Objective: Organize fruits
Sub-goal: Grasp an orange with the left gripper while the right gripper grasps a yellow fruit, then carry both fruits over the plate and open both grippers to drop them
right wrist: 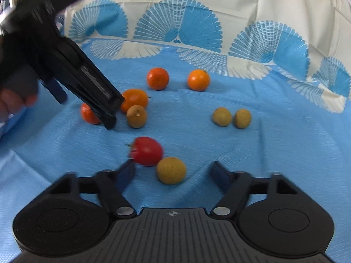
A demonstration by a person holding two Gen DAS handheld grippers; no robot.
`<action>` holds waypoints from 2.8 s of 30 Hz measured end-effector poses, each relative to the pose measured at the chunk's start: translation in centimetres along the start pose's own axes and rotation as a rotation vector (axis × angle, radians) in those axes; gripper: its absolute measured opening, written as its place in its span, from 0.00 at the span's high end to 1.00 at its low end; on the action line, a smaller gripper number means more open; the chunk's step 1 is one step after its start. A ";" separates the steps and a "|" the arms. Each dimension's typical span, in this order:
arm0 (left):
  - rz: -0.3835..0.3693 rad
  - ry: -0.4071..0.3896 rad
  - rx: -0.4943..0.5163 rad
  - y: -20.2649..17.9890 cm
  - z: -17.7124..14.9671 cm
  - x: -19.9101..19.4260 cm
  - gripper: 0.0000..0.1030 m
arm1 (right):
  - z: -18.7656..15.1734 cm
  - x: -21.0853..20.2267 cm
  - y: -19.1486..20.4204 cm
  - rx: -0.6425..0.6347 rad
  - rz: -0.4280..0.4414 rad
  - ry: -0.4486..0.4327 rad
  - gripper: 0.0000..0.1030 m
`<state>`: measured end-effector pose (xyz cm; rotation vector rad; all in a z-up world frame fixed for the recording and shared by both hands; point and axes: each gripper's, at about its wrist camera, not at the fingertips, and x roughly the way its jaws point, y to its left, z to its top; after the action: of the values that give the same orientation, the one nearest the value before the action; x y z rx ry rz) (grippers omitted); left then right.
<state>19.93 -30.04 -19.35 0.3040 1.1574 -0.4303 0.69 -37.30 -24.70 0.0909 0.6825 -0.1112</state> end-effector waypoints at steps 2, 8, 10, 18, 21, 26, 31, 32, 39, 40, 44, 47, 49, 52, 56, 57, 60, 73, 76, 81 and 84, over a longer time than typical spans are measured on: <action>-0.014 -0.015 0.018 0.0 0.0 -0.7 0.61 | -0.1 -0.3 -0.4 0.032 -0.020 0.004 0.72; -0.022 -0.069 0.036 0.1 -0.6 -4.0 0.61 | 0.4 -2.5 -1.2 0.123 -0.086 -0.080 0.73; -0.029 -0.096 0.036 0.1 -1.4 -6.6 0.61 | 1.1 -4.0 -1.2 0.142 -0.118 -0.100 0.73; 0.016 -0.126 0.002 3.8 -7.6 -17.5 0.61 | 3.0 -13.1 1.7 0.188 -0.031 -0.164 0.73; 0.036 -0.126 -0.031 6.5 -11.0 -21.0 0.61 | 3.3 -16.3 4.6 0.192 0.048 -0.165 0.73; 0.086 -0.137 -0.106 11.5 -16.7 -25.6 0.61 | 3.9 -19.9 10.4 0.130 0.160 -0.159 0.73; 0.110 -0.168 -0.177 15.9 -21.4 -28.6 0.61 | 4.1 -22.5 16.0 0.060 0.266 -0.131 0.73; 0.111 -0.173 -0.190 16.5 -22.1 -29.0 0.61 | 4.0 -22.9 16.9 0.047 0.282 -0.126 0.73; 0.108 -0.201 -0.265 20.0 -26.0 -30.6 0.61 | 3.9 -24.8 21.7 -0.043 0.318 -0.100 0.73; 0.109 -0.205 -0.273 20.3 -26.2 -30.7 0.61 | 3.9 -24.9 22.0 -0.051 0.317 -0.098 0.73; 0.106 -0.220 -0.291 20.9 -26.4 -30.9 0.61 | 4.1 -25.5 23.0 -0.080 0.309 -0.103 0.73; 0.099 -0.230 -0.308 21.2 -26.3 -31.0 0.61 | 4.3 -25.5 23.2 -0.088 0.304 -0.102 0.73; 0.094 -0.233 -0.317 21.4 -26.3 -30.9 0.61 | 4.4 -25.4 23.2 -0.093 0.298 -0.099 0.73; 0.090 -0.232 -0.327 21.6 -26.1 -30.8 0.61 | 4.5 -25.2 23.2 -0.093 0.295 -0.093 0.73; 0.085 -0.234 -0.337 22.0 -25.9 -30.6 0.61 | 4.9 -24.8 23.6 -0.090 0.293 -0.085 0.73; 0.084 -0.234 -0.339 22.0 -25.8 -30.5 0.61 | 4.9 -24.7 23.6 -0.091 0.294 -0.084 0.73; 0.079 -0.232 -0.345 22.3 -25.3 -30.2 0.61 | 5.0 -24.4 23.7 -0.090 0.299 -0.078 0.73; 0.075 -0.193 -0.318 22.9 -19.5 -25.4 0.61 | 7.6 -17.8 24.1 -0.083 0.307 -0.050 0.73; 0.071 -0.164 -0.310 23.1 -17.9 -23.2 0.61 | 8.2 -14.9 24.0 -0.081 0.302 -0.023 0.73; 0.089 -0.110 -0.299 23.6 -15.3 -18.9 0.61 | 8.6 -10.4 24.1 -0.096 0.293 0.023 0.73; 0.090 -0.085 -0.291 23.8 -14.0 -16.6 0.61 | 8.4 -8.1 24.7 -0.122 0.291 0.046 0.73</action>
<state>14.39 -0.06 -8.99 0.0830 1.1015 -0.1898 2.98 -13.30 -11.92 0.0744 0.7135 0.2126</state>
